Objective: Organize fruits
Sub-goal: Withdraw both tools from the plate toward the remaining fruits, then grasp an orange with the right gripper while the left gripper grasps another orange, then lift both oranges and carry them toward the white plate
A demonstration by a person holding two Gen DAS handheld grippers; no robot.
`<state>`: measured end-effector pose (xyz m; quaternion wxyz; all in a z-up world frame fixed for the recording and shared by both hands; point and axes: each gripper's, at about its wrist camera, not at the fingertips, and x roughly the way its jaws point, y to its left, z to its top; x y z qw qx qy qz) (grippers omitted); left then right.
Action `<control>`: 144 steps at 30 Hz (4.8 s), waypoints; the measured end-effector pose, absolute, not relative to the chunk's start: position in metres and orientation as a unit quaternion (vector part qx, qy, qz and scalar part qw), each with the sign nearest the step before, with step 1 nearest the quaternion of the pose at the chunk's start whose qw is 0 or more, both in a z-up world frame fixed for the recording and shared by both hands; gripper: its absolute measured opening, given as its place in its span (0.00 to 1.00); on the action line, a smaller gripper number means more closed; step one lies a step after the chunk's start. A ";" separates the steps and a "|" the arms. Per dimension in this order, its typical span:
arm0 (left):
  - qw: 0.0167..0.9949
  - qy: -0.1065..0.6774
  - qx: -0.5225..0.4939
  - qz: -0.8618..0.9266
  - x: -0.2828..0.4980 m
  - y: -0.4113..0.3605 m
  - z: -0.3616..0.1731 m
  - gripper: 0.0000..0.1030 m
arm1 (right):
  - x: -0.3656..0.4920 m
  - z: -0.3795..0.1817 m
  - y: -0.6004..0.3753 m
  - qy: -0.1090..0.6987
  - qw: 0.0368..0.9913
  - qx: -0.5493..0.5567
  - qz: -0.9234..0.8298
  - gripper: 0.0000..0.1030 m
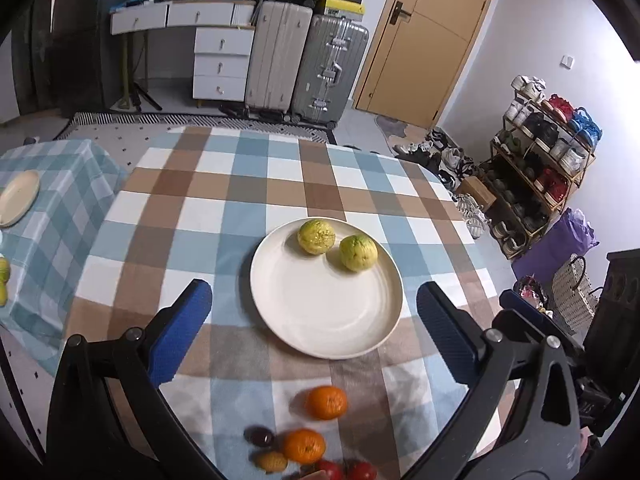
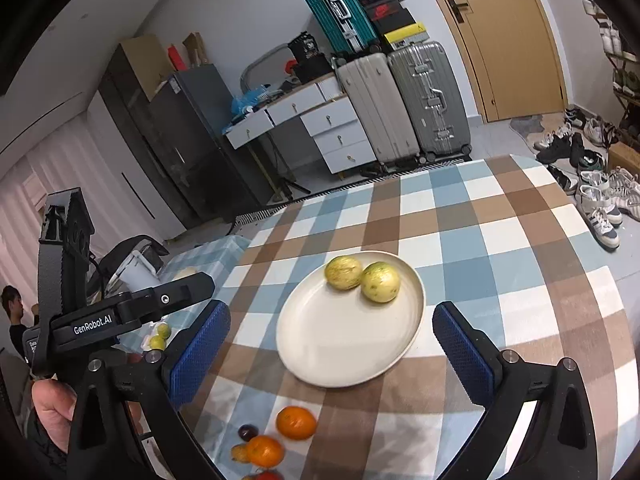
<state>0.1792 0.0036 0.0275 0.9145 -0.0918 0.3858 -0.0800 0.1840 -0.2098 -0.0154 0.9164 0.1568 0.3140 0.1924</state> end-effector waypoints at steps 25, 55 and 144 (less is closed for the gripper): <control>0.922 0.379 -0.060 -0.056 0.048 0.046 -0.018 0.99 | 0.073 -0.043 -0.178 0.315 0.915 0.118 0.223 1.00; 0.895 0.429 -0.113 -0.057 0.056 0.069 -0.055 0.99 | 0.143 -0.111 -0.126 0.428 0.872 0.070 0.228 0.99; 0.838 0.518 0.077 -0.153 0.120 -0.048 -0.120 0.37 | 0.169 -0.086 -0.193 0.409 0.872 0.162 0.214 0.41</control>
